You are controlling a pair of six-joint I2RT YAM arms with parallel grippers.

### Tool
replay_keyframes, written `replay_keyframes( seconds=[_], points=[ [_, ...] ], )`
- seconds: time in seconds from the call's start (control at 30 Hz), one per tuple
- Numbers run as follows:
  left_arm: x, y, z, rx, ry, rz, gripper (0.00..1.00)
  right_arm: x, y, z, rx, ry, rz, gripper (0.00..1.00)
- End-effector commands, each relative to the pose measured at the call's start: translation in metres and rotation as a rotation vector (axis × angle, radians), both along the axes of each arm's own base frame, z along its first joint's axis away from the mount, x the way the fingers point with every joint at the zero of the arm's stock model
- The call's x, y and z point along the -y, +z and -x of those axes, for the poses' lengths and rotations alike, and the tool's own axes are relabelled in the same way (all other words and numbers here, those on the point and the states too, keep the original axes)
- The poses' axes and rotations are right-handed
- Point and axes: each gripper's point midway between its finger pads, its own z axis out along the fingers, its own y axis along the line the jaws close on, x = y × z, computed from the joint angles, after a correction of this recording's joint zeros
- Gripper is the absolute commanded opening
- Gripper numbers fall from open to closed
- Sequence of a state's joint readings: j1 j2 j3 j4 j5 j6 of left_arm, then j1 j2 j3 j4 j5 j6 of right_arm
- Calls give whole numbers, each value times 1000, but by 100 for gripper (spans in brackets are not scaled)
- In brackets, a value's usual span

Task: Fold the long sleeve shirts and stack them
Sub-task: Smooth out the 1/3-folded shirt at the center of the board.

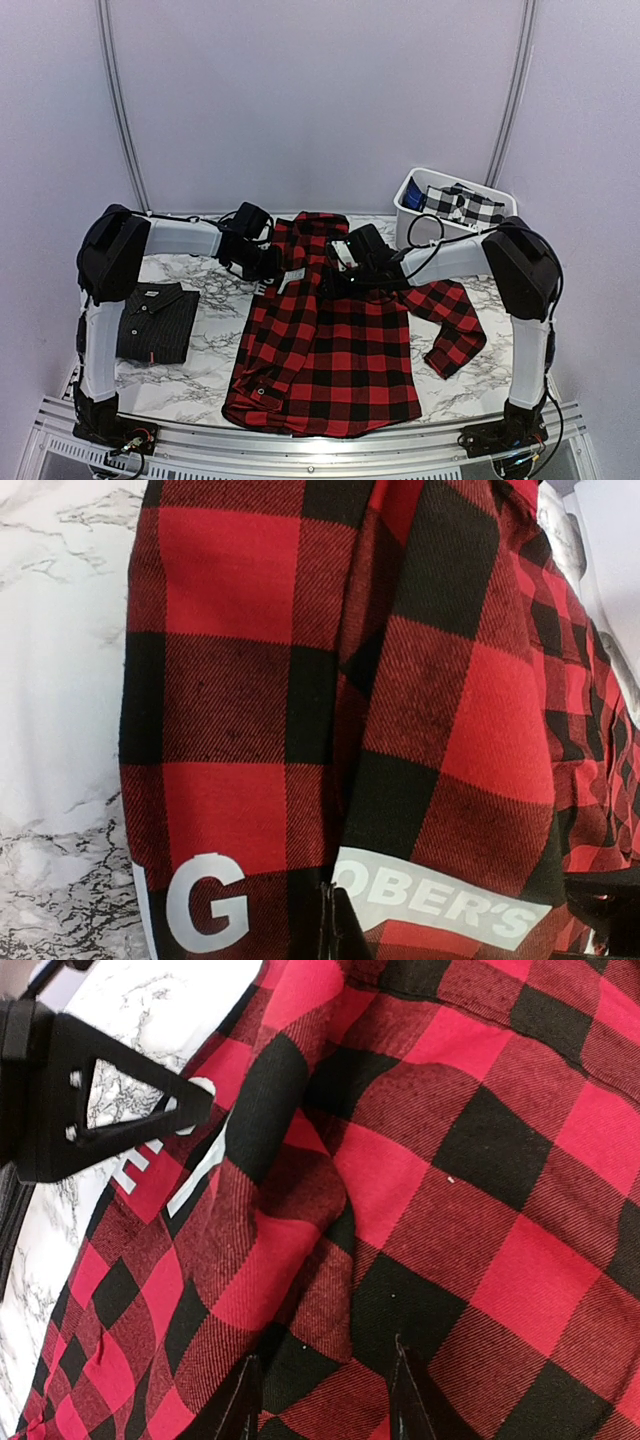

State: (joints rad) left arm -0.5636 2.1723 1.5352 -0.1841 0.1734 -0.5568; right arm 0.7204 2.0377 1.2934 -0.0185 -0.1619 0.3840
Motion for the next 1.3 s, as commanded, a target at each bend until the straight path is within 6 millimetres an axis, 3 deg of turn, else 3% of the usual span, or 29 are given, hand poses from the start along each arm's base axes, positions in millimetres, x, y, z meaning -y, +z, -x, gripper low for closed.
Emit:
replay_keyframes(
  seconds=[0.0,0.1,0.17,0.33,0.6,0.9,1.27],
  points=[
    [-1,14,-6,29,-9,16,7,-7,-2,0,4,8,12,38],
    [10,0,-6,-6,-55,43,22,-7,-3,1,1,8,14,38],
    [12,-11,-7,-20,-62,36,37,-8,-4,1,-2,8,16,38],
    [21,-22,-15,-28,-79,38,50,-9,-13,1,-18,9,33,38],
    [33,-13,-14,-29,-87,83,33,-8,-18,0,-22,3,47,38],
    [33,10,-13,7,-65,122,5,-9,-19,-1,-17,1,54,37],
    [1,35,-17,72,30,71,0,-10,-18,-5,-8,-4,62,33]
  ],
)
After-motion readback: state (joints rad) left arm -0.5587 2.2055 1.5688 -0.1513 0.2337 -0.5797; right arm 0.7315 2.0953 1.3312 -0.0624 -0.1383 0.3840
